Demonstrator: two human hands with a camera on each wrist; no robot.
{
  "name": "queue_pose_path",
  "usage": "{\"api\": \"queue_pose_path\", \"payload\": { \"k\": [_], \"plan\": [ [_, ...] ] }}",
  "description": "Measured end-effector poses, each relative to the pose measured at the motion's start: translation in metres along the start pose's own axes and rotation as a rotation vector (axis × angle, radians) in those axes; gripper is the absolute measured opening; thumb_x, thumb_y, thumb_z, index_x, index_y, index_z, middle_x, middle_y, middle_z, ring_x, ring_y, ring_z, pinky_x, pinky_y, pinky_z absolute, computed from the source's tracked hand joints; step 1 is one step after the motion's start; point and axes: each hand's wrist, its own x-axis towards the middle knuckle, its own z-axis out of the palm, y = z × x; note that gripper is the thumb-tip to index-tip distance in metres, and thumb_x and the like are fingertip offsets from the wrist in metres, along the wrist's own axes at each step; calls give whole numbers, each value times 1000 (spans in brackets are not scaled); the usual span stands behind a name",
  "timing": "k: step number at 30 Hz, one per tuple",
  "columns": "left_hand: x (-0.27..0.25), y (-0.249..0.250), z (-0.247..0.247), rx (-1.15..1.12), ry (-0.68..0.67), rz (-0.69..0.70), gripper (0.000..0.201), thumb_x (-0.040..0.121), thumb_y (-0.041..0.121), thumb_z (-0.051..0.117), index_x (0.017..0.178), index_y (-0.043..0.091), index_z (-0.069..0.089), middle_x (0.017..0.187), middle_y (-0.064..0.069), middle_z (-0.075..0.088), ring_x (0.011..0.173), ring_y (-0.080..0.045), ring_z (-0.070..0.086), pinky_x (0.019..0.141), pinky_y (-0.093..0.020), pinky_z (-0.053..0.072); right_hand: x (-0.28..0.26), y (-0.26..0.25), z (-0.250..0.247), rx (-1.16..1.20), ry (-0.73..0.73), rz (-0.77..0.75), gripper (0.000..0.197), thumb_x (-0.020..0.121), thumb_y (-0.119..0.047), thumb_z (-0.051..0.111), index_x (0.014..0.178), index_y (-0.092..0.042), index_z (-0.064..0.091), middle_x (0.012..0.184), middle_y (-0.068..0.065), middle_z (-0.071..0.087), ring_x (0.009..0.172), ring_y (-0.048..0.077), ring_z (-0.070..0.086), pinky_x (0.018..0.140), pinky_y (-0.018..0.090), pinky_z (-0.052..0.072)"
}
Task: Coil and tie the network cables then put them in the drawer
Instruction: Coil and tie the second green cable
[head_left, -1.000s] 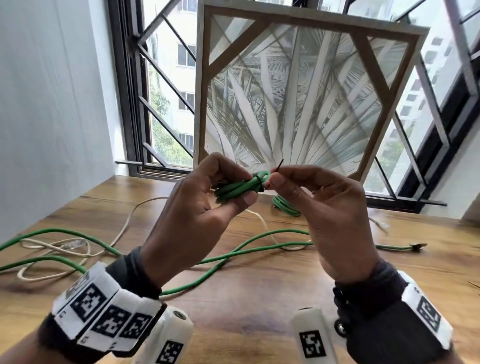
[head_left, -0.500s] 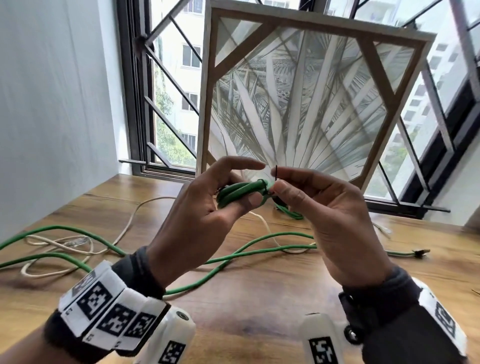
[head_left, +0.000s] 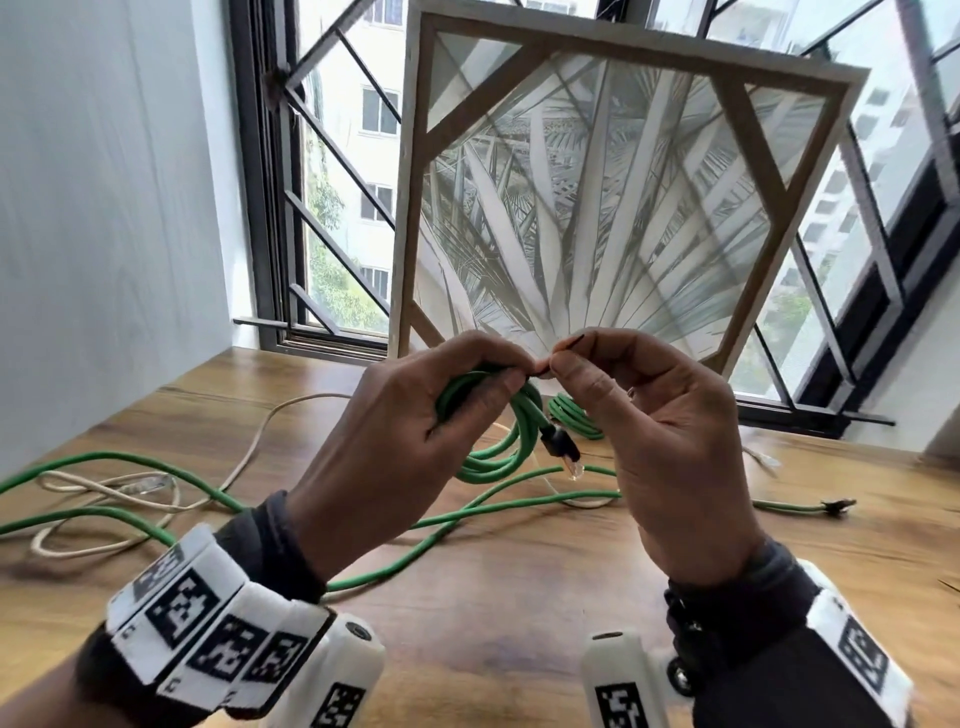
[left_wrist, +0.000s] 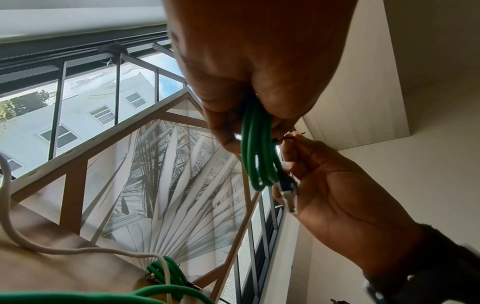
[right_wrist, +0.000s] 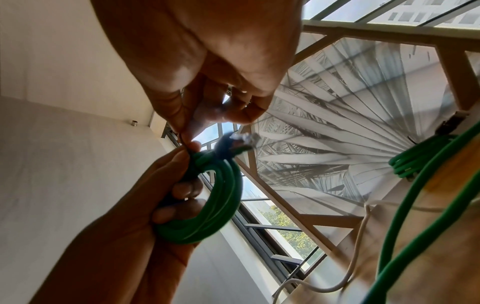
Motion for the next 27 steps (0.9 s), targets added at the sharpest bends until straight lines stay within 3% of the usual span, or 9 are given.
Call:
{"api": "queue_pose_path", "payload": {
  "k": [2,5,9,13,18,21,23,25,27],
  "plan": [
    [0,0,0,-4,-48,-12,13,102,33,63,109,30,73,84,3,72,67,-20,65,63,-40,55,0,0,1,2,50,0,7,86,-8,75,93,-6,74,87,10,77,77,18,69,65,20,55],
    [-2,0,-1,-38,-118,-35,9,101,32,68,109,30,72,82,-2,72,68,-23,66,63,-43,59,0,2,2,12,106,43,4,88,-5,75,92,-6,75,87,11,77,77,18,71,64,21,55],
    [-3,-5,-2,-47,-184,-66,13,99,35,71,112,33,69,91,0,76,75,-23,71,67,-46,61,-2,1,4,-1,134,86,4,89,-9,75,92,-7,76,87,13,77,76,20,70,57,23,54],
    [-1,-6,-1,-98,-149,-124,9,101,28,69,105,36,70,73,3,68,61,-15,63,66,-50,61,-4,-4,6,81,135,153,5,90,-7,73,94,-4,74,79,6,76,63,6,64,48,17,48],
    [3,-7,-3,-173,-103,-194,7,99,30,68,102,31,74,65,6,58,59,-13,54,66,-54,60,-6,2,8,32,8,147,5,89,-10,74,93,-8,77,80,9,75,67,14,63,58,24,49],
    [3,-7,-3,-160,-117,-190,10,102,23,68,104,32,73,68,5,61,63,-11,56,65,-47,59,-4,0,5,13,-20,138,8,88,-11,74,94,-6,76,80,9,75,63,12,61,55,22,48],
    [2,-4,-1,-150,-126,-160,13,102,23,67,111,32,70,75,9,67,67,-6,60,65,-30,54,-2,-2,3,80,-13,149,12,89,-9,71,98,-2,73,81,8,75,65,11,64,56,20,48],
    [1,0,-1,-129,-119,-138,21,100,30,66,120,33,66,86,10,72,75,-6,65,69,-20,51,-1,-4,2,167,7,181,16,90,-5,69,104,2,71,82,9,76,70,10,69,59,17,51],
    [2,3,-2,-126,-91,-127,29,97,39,63,126,33,63,90,6,72,79,-8,68,71,-19,50,1,-4,2,165,20,175,16,87,-5,71,102,1,72,82,9,77,72,9,70,60,15,50]
  ]
}}
